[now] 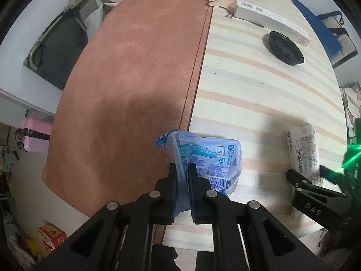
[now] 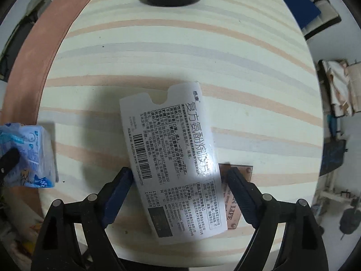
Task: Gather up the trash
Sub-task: 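Grasp the blue wrapper with the left tool while the right tool grasps the white leaflet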
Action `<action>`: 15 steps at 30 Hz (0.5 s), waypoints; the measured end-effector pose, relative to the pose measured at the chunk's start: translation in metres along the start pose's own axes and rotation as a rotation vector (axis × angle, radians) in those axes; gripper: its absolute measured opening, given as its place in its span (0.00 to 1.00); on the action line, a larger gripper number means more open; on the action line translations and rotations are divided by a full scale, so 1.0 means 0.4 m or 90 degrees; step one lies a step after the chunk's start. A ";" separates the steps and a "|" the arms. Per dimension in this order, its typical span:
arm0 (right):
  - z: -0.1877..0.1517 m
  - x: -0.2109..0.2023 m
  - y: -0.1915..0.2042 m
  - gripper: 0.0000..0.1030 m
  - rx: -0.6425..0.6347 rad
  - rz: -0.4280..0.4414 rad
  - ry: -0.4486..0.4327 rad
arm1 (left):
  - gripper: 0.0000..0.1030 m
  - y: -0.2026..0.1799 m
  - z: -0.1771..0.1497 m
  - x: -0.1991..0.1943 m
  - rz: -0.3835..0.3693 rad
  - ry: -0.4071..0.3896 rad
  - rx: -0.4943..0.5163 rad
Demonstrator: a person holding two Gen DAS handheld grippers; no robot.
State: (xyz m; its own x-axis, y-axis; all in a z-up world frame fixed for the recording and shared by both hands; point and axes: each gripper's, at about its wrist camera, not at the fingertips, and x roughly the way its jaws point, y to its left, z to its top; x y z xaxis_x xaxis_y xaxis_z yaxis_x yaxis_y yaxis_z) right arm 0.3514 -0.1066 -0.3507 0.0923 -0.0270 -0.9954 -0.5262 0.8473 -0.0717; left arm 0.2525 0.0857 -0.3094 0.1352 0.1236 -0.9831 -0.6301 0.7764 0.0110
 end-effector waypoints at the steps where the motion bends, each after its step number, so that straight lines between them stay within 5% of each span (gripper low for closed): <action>1: -0.004 -0.001 0.003 0.75 0.000 -0.006 0.001 | 0.07 0.001 -0.002 -0.004 -0.002 -0.003 -0.002; 7: -0.051 -0.049 0.014 0.75 0.016 -0.002 -0.049 | 0.07 0.013 -0.035 -0.058 -0.009 -0.048 0.005; 15: -0.216 -0.272 0.079 0.75 0.057 0.043 -0.167 | 0.07 0.101 -0.154 -0.207 -0.068 -0.120 0.040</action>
State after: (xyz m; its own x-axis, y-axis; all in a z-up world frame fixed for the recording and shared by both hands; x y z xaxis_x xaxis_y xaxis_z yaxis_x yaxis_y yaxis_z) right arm 0.2514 -0.1227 -0.2500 0.2807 0.1597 -0.9464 -0.4626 0.8865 0.0124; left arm 0.1686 0.0687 -0.2386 0.3426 0.1481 -0.9278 -0.5572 0.8271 -0.0737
